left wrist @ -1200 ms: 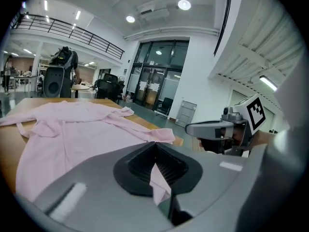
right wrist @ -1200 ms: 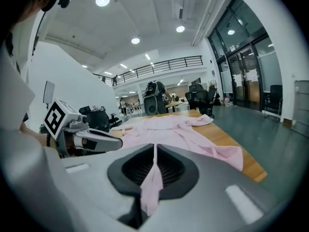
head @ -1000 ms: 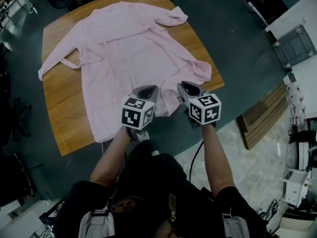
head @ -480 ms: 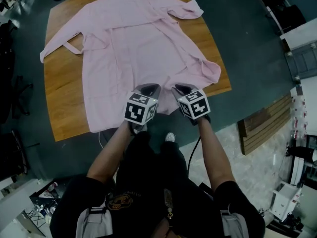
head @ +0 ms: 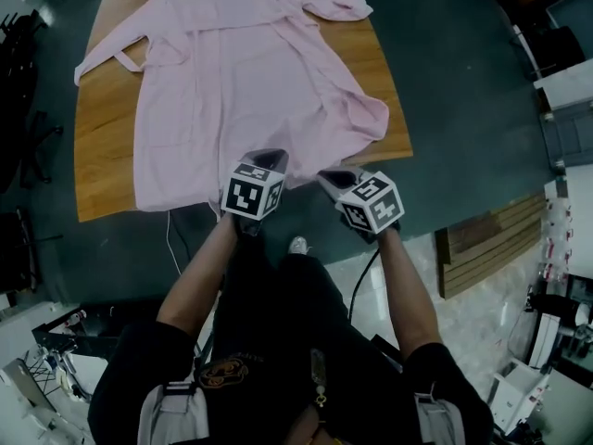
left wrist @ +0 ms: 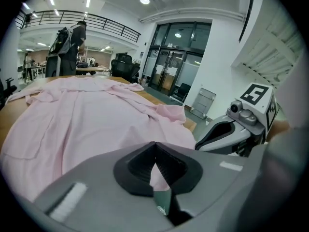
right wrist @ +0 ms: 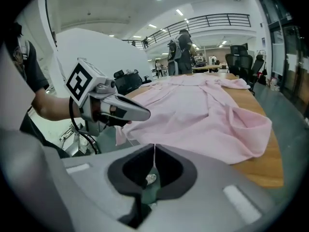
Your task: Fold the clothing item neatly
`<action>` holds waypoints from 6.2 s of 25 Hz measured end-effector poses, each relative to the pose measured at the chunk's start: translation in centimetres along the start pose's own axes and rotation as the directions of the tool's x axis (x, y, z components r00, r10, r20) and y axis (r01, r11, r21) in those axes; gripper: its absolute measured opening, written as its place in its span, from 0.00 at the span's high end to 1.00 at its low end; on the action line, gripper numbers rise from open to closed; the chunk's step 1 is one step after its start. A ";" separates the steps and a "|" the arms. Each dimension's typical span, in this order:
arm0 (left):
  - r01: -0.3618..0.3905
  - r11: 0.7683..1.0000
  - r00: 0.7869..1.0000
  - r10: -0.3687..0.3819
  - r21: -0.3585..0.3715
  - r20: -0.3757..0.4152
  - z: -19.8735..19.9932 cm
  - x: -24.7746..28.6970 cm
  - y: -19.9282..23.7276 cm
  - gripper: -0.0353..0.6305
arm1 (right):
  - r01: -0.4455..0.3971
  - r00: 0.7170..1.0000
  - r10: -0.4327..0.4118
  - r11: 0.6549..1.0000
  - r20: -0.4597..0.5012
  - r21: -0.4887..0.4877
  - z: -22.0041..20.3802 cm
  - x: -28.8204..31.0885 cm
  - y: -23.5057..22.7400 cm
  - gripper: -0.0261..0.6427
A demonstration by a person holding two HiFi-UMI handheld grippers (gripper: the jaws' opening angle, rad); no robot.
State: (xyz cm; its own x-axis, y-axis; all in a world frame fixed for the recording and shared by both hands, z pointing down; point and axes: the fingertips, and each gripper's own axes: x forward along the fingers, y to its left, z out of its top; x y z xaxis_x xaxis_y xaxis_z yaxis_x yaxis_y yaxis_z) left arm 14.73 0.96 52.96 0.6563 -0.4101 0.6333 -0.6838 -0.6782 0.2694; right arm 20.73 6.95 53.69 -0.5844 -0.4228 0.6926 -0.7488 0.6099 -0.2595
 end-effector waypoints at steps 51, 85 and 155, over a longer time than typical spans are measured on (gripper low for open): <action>0.383 0.651 0.909 -0.138 0.656 -0.393 4.6 15.5 -6.8 0.91 | 0.257 0.929 -0.340 0.874 0.143 0.412 -3.8 -4.9 -7.6 0.91; -0.195 0.968 0.980 0.187 -0.161 -0.064 -8.7 -12.8 1.7 0.91 | -0.065 0.998 0.062 0.992 -0.028 -0.110 0.7 1.8 0.5 0.91; 0.440 0.329 0.897 -0.131 0.835 -0.422 18.0 21.3 22.6 0.81 | 0.489 0.814 -0.580 0.710 0.028 0.506 15.9 17.6 -7.7 0.80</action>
State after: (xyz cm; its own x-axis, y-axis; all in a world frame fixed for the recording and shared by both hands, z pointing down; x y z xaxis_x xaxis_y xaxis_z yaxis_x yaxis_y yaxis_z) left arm 18.97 -34.05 59.47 0.5441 -0.0220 0.8387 0.3309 -0.9130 -0.2387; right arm 11.25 -15.89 57.19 -0.0500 -0.7170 0.6953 -0.9760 -0.1126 -0.1863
